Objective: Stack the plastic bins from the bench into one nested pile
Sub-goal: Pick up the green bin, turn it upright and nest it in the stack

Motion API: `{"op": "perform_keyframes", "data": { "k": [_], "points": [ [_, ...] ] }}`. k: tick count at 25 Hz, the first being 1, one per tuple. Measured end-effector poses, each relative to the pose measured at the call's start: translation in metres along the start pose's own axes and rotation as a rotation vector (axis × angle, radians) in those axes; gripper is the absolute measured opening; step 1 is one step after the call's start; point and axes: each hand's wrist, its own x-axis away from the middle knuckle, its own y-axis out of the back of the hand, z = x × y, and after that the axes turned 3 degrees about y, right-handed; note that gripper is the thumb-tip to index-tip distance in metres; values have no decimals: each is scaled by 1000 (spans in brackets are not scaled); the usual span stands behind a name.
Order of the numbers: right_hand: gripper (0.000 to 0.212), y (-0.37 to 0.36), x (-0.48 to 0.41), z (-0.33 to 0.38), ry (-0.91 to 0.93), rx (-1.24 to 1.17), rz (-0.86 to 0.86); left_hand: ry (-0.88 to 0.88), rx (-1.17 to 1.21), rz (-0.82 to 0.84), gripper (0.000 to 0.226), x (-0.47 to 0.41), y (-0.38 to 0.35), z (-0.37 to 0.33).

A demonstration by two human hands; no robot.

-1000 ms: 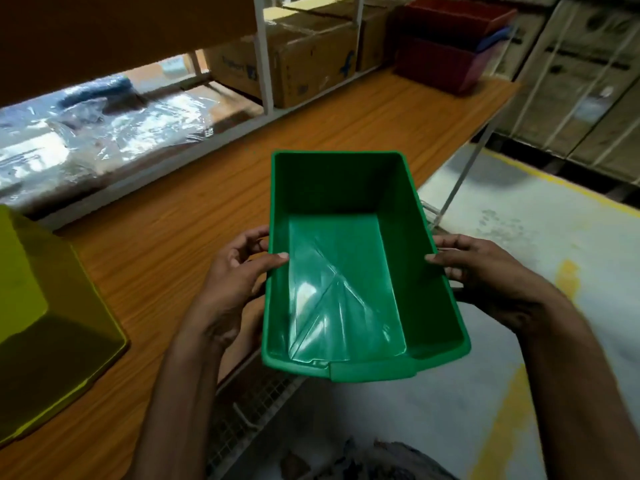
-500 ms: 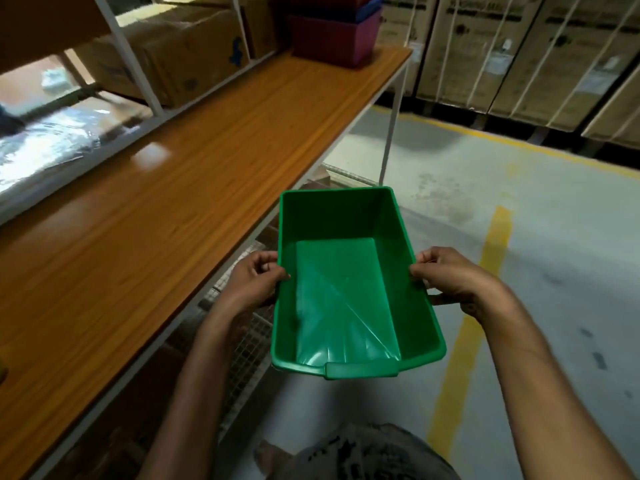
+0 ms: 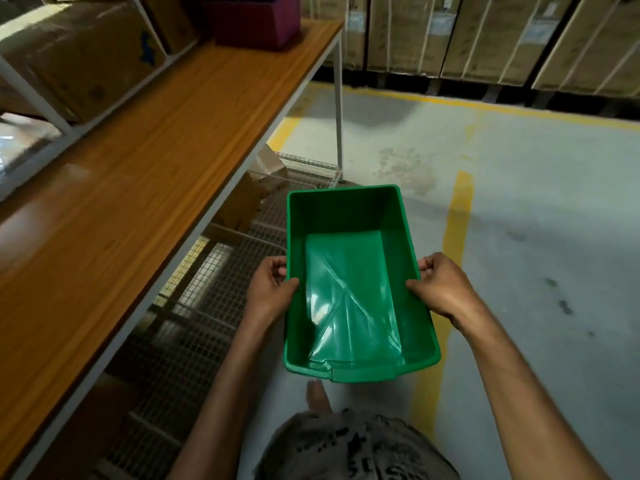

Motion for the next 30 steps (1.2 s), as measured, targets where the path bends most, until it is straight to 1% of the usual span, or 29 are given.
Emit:
{"op": "perform_keyframes", "data": {
  "k": [5,8,11,13,16,19,22,25,27,30],
  "points": [
    [24,2,-30,-15,-9,-50,-135,-111,-85,15,35,-43,-35,-9],
    [27,7,-50,-12,59,-56,-217,-207,-88,16,40,-66,-50,-18],
    [33,-2,-71,-15,143,-23,-367,-335,-112,-11,48,-91,-72,-21],
    [35,-10,-82,-18,179,-19,-448,-393,-104,-41,47,-104,-84,-29],
    [35,-10,-105,-19,190,-18,-484,-429,-82,-68,46,-128,-100,-49],
    [35,-4,-130,-24,178,-38,-518,-423,-102,-57,48,-159,-124,-64],
    [36,9,-168,-37,115,-76,-535,-363,-75,27,50,-191,-160,-78],
    [36,43,-228,-47,36,-212,-533,-320,-109,111,49,-232,-205,-104],
    [35,74,-275,-50,-37,-320,-486,-249,-127,150,48,-270,-240,-122],
    [31,125,-346,-55,-149,-404,-373,-180,-184,192,47,-327,-294,-146]
  ]
}}
